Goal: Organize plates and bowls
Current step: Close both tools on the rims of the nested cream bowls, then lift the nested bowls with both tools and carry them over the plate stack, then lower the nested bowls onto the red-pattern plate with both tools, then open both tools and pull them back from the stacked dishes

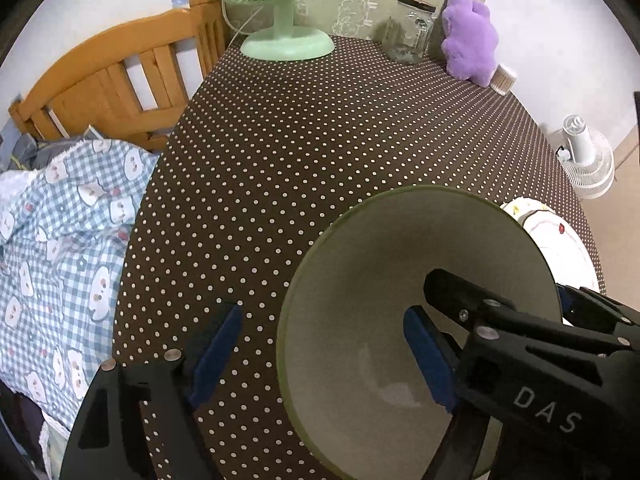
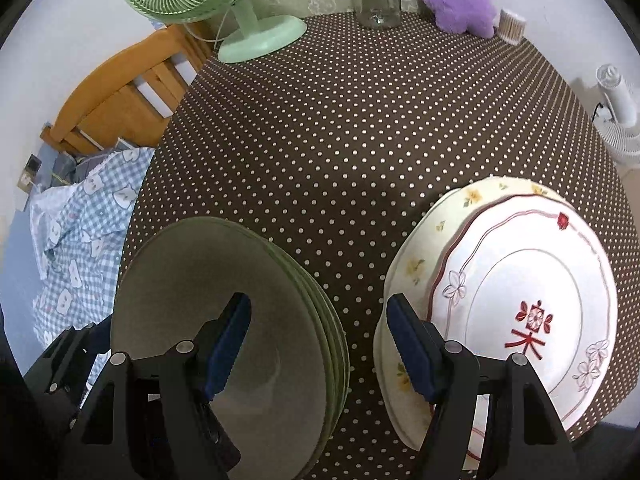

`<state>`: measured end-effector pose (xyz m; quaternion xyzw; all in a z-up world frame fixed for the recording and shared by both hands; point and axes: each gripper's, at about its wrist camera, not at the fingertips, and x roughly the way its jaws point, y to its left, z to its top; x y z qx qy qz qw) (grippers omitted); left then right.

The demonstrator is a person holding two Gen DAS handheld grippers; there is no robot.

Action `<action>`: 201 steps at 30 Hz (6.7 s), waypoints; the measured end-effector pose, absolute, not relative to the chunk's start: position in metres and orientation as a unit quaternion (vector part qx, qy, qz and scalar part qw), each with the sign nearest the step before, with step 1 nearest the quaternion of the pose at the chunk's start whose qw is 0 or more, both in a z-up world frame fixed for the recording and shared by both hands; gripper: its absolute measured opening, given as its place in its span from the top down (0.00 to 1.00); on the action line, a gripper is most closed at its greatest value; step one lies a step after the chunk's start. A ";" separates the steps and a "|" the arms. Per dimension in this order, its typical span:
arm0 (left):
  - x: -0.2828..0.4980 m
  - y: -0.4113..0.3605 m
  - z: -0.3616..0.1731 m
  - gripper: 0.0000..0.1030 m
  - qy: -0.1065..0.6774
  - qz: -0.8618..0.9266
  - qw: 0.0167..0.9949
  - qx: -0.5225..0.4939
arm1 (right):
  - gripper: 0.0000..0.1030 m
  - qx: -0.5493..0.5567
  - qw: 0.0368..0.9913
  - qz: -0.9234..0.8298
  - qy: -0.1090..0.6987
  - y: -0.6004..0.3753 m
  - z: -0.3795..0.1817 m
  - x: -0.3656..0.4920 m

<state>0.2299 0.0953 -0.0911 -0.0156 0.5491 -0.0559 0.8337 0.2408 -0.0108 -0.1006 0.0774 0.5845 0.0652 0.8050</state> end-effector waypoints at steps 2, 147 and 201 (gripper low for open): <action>0.228 0.093 -0.093 0.20 0.549 -0.060 0.833 -0.012 | 0.35 0.085 0.802 0.070 0.588 -0.011 -0.104 0.240; 0.224 -0.092 -0.059 0.18 0.570 -0.094 0.816 -0.003 | 0.33 0.067 0.808 0.022 0.585 -0.187 -0.070 0.207; 0.055 0.078 -0.016 0.03 0.298 -0.045 0.953 0.007 | 0.21 0.039 0.951 -0.037 0.306 -0.072 -0.011 0.001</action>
